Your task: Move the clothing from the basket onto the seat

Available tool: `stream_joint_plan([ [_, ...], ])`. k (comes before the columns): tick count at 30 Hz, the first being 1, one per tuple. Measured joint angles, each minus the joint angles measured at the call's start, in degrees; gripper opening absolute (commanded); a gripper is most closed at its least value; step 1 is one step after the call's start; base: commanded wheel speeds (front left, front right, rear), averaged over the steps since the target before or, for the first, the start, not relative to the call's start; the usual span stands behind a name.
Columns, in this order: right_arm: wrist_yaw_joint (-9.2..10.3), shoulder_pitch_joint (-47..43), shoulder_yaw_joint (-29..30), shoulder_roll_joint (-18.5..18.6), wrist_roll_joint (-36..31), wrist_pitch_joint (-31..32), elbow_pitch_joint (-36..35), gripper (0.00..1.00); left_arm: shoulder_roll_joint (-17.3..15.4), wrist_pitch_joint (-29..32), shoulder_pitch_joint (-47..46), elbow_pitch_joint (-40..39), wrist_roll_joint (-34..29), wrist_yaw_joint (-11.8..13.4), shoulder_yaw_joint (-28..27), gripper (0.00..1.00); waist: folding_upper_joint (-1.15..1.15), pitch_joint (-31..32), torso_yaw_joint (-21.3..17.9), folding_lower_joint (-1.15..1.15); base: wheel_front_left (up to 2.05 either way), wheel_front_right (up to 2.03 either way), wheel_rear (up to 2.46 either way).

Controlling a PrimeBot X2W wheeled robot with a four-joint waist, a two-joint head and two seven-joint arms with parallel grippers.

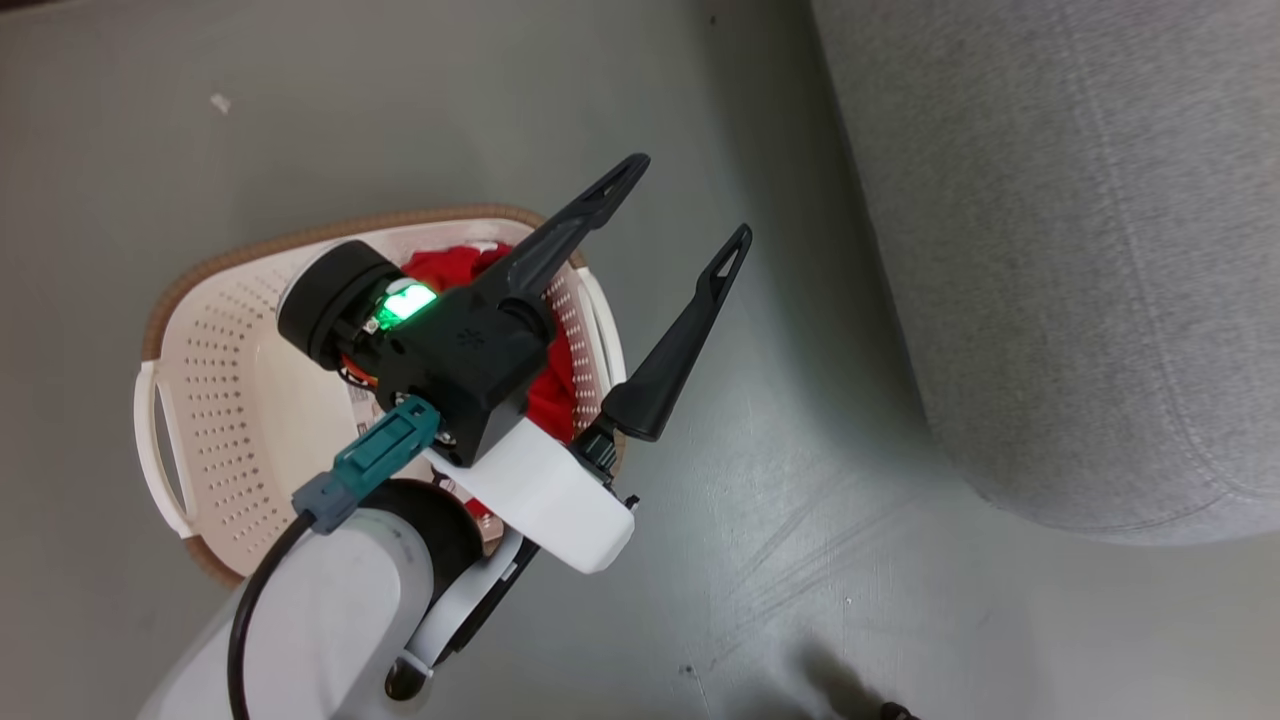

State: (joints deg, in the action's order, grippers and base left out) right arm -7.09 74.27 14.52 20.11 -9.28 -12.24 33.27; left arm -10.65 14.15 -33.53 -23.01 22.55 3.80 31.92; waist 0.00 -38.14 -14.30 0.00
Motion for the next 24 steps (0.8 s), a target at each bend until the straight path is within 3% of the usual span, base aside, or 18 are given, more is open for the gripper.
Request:
stream_joint_plan([
  [9,0.00,0.03,8.47,-3.19,-1.96,4.47,7.03,0.00,-0.01,0.42,-2.96,-0.37,-0.48,-0.92,-0.20,1.00,0.00,-4.63,1.43,0.00,0.00,0.00,0.00],
  [20,0.00,-0.14,18.37,-3.90,-5.91,8.23,11.04,0.00,-0.56,-1.03,-4.83,0.78,-0.51,-2.52,-1.13,1.00,0.00,-7.51,3.48,0.00,0.00,0.00,0.00],
  [21,0.00,-0.22,18.67,-4.50,-6.27,8.29,11.54,0.15,-0.81,-1.20,-4.83,1.09,-0.52,-2.52,-1.53,1.00,0.00,-7.37,3.46,0.00,0.00,0.00,0.00],
  [24,0.00,-0.70,19.67,-5.67,-7.73,8.73,11.77,0.31,-1.01,-1.46,-4.83,1.43,-0.52,-2.53,-1.81,1.00,0.00,-6.94,3.31,0.00,0.00,0.00,0.00],
])
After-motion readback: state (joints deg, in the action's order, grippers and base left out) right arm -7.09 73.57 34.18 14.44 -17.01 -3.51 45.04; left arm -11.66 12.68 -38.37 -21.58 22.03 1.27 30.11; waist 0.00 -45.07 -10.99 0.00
